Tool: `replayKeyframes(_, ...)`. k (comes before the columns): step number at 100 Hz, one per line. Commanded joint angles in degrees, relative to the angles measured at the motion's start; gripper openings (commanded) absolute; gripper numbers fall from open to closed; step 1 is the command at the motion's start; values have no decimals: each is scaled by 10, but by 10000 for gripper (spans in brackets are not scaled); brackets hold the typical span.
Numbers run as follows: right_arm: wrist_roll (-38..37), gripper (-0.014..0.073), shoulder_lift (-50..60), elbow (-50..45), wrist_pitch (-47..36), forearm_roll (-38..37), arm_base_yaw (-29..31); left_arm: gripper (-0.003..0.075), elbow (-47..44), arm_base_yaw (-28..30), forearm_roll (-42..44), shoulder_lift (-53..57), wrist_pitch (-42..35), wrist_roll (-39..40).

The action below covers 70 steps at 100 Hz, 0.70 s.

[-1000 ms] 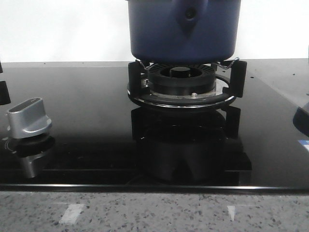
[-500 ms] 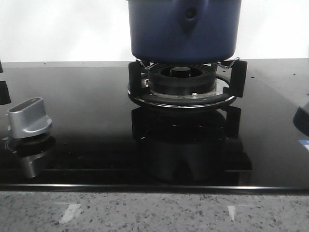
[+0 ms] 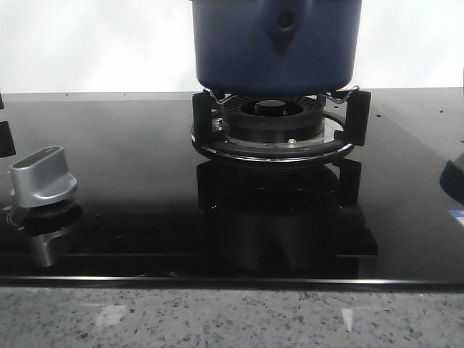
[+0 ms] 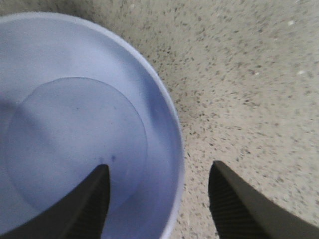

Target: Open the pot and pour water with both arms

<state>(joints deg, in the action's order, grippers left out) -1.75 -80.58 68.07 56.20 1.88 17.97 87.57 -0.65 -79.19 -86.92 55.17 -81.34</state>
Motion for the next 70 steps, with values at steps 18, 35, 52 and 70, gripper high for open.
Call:
replayKeyframes(18,0,311,-30,20,-31,6,3,229,22,1,-55,29,-5,7)
replayKeyframes(35,0,42,-35,20,-31,6,3,229,22,1,-55,29,-5,7)
replayKeyframes(52,0,-73,-34,20,-30,6,3,229,22,1,-55,29,-5,7)
replayKeyframes(70,0,-72,-20,43,-6,22,3,229,22,1,-55,29,-6,7)
